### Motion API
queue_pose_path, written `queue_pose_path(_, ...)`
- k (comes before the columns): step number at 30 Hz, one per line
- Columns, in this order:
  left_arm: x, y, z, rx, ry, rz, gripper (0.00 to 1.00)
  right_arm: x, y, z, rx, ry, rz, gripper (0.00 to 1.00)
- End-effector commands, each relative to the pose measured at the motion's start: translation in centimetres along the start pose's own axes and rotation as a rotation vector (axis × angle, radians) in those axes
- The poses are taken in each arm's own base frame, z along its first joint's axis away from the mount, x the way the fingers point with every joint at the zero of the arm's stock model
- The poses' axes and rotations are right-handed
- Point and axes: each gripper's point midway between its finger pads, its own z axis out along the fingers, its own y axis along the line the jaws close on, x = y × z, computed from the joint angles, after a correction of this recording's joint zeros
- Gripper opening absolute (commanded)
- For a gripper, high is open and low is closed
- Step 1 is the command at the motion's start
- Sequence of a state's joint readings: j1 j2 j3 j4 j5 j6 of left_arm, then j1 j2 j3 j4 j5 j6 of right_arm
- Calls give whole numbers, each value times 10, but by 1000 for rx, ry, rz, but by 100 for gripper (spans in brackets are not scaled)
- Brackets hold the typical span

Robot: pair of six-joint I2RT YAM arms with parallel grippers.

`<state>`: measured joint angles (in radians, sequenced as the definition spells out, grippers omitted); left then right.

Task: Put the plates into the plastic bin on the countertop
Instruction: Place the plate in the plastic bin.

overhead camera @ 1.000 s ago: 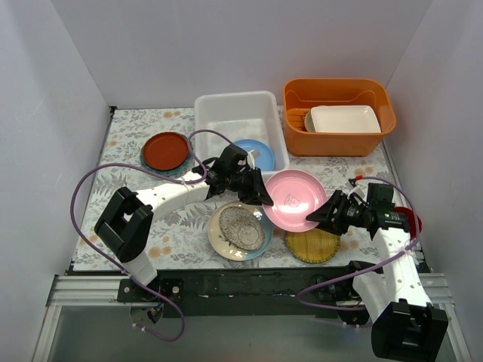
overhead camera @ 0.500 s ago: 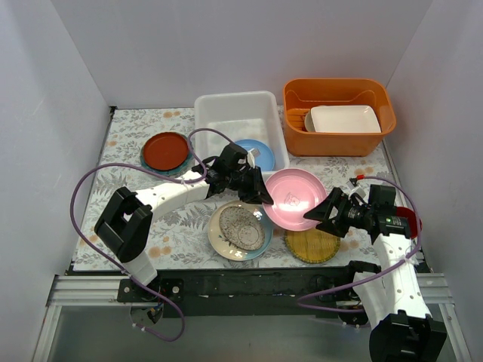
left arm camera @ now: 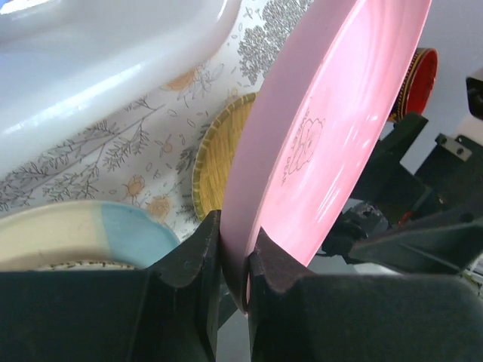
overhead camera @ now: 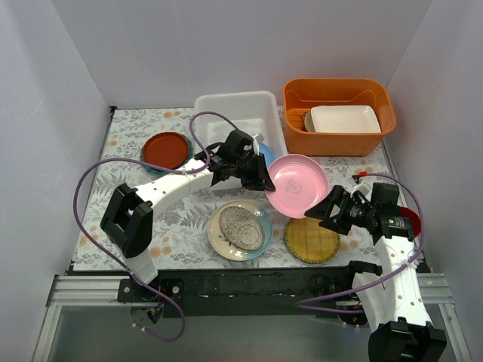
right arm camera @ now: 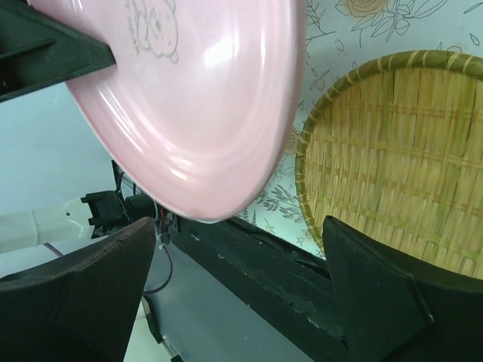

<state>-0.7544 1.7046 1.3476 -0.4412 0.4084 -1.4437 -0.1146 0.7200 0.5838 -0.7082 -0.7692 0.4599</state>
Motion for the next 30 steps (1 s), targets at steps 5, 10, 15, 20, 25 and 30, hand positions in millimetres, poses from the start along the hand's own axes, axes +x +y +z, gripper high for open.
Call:
queue_pose_path(5, -35, 9, -4, -93, -55, 8, 0, -6, 13, -7, -23, -27, -57, 98)
queue_pose_path(10, -62, 9, -12, -85, -95, -13, 0, -6, 13, -6, -25, -25, -53, 98)
queue_pose_path(15, -86, 24, -25, -98, -129, -44, 0, -6, 13, -6, -31, -22, -53, 98)
queue_pose_path(20, -107, 39, -42, -91, -161, -69, 0, -3, 10, -4, -30, -15, -45, 98)
queue_pose_path(25, -132, 55, -59, -100, -204, -94, 0, 0, 5, -1, -22, -1, -30, 98)
queue_pose_path(30, -158, 67, -74, -97, -243, -113, 0, 1, 0, 0, -8, 10, -23, 98)
